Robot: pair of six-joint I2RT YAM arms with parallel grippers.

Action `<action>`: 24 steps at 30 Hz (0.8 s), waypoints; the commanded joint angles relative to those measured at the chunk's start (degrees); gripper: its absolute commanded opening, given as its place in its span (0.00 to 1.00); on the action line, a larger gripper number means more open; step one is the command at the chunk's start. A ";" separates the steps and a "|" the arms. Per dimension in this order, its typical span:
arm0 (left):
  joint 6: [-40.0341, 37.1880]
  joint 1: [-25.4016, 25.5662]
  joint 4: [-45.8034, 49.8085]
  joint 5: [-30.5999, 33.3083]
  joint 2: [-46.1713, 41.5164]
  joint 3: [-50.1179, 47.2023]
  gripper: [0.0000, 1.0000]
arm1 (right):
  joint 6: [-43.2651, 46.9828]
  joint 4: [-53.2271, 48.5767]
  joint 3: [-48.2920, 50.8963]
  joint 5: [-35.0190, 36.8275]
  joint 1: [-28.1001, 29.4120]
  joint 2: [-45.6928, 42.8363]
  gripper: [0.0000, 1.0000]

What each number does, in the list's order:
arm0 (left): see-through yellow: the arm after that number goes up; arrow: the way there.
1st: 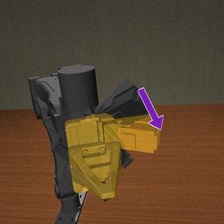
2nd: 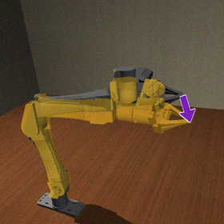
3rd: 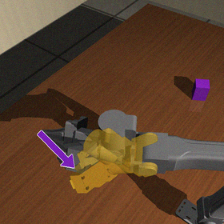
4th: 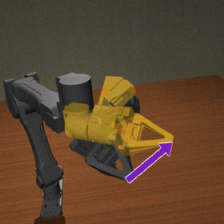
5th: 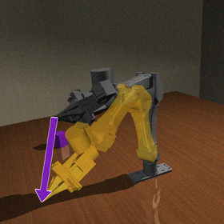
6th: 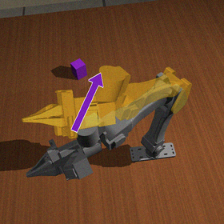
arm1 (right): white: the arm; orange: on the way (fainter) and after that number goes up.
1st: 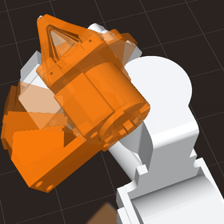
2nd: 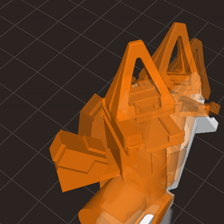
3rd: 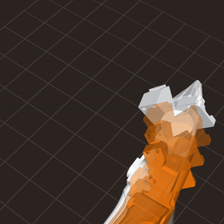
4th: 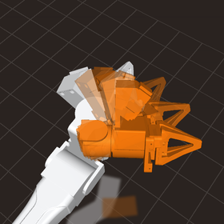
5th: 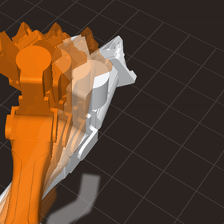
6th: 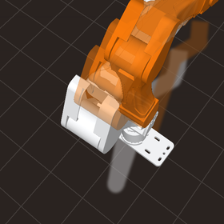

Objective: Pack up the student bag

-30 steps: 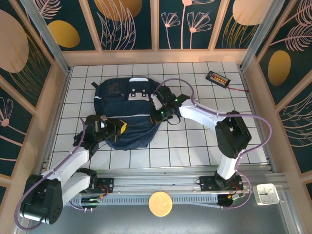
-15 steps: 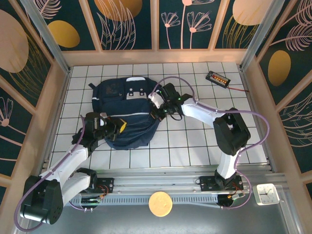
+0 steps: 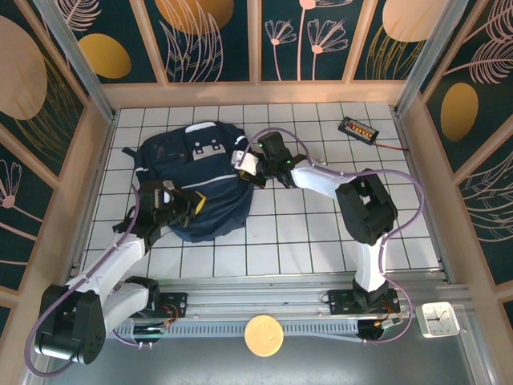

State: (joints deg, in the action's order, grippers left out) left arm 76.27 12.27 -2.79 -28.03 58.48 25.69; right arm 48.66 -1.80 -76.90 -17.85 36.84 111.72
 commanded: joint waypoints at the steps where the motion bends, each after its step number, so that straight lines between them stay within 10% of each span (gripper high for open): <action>1: -3.19 -0.76 10.59 -3.14 -0.26 -0.48 0.00 | 3.23 14.25 -2.44 23.61 -9.59 0.75 0.00; 7: -4.74 -0.76 9.44 -2.74 2.20 3.46 0.05 | -0.96 7.27 -0.72 19.19 -10.32 -4.51 0.43; 11: -6.39 -0.76 10.76 -3.44 3.05 6.90 0.97 | -7.85 4.19 5.51 15.57 -11.81 -13.55 0.59; 14: -8.10 -0.77 13.98 -2.87 0.77 9.50 0.99 | -19.78 -0.05 5.47 10.24 -13.50 -18.93 0.99; 24: -23.32 -0.85 14.96 11.69 -3.35 17.45 0.99 | -56.74 13.25 24.36 4.37 -32.79 -37.56 0.99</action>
State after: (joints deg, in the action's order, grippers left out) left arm 60.73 11.66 12.64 -23.59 54.72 40.42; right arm 6.44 6.37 -57.52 -11.73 10.59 76.18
